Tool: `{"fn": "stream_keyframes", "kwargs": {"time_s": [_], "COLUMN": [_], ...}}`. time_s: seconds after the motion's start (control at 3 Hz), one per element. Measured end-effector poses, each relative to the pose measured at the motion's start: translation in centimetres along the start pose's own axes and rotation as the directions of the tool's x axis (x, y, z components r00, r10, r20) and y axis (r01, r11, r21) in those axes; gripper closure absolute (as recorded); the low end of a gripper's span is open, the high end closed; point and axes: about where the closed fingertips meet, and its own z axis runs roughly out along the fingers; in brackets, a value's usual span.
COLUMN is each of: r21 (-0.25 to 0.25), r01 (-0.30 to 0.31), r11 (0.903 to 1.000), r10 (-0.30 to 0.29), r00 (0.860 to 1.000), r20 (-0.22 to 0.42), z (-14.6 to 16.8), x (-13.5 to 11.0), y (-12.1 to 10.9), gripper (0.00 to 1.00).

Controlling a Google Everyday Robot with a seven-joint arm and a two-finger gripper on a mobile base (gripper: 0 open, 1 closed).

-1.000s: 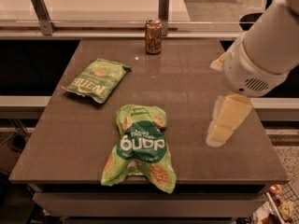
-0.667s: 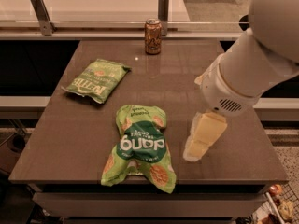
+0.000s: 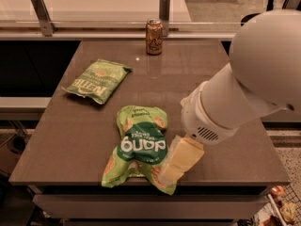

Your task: Move green rice chip bag near orange can

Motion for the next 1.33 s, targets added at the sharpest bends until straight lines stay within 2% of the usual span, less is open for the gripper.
{"fn": "stream_keyframes", "kwargs": {"time_s": [0.33, 0.67, 1.0, 1.33], "r21": [-0.021, -0.059, -0.084, -0.105], "r01": [-0.028, -0.047, -0.058, -0.061], "r11": [0.9994, 0.9972, 0.9947, 0.9926], "r10": [0.028, 0.052, 0.067, 0.07], "r00": [0.999, 0.995, 0.992, 0.994], "r20": [0.038, 0.081, 0.111, 0.087], "z": [0.2, 1.7, 4.3, 7.5], "x": [-1.1, -2.7, -4.0, -5.6], "y": [2.3, 3.4, 3.3, 2.7], "gripper": [0.0, 0.0, 0.0, 0.0]}}
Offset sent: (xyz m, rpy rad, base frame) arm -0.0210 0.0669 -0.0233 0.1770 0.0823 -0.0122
